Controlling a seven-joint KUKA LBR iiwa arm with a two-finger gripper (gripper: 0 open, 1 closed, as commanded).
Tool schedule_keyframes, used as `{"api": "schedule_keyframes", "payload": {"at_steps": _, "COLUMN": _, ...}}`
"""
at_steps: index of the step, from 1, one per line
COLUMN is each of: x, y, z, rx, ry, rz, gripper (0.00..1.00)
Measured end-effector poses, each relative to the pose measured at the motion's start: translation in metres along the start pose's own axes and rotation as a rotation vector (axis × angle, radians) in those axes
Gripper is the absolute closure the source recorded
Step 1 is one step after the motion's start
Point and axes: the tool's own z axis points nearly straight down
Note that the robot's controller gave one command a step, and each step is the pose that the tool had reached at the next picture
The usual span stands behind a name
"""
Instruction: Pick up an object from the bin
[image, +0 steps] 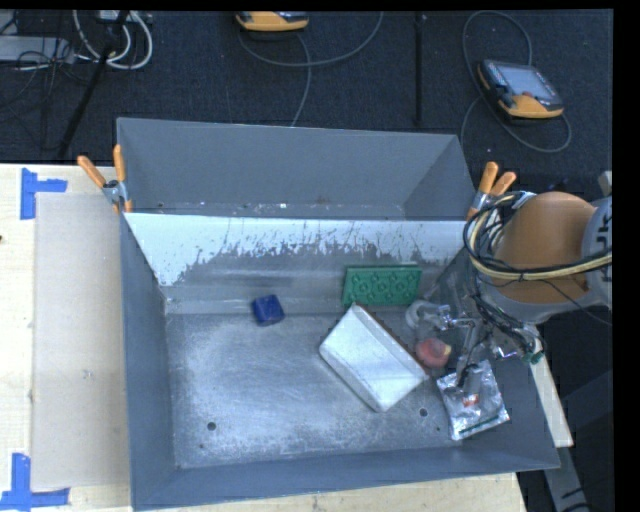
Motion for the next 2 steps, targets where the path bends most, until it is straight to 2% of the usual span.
{"api": "schedule_keyframes", "payload": {"at_steps": 1, "x": -0.003, "y": 0.0, "z": -0.005, "rx": 0.003, "ry": -0.008, "rz": -0.002, "gripper": 1.0}}
{"api": "schedule_keyframes", "payload": {"at_steps": 2, "x": -0.016, "y": 0.016, "z": -0.145, "rx": 0.009, "ry": -0.016, "rz": -0.016, "gripper": 1.0}}
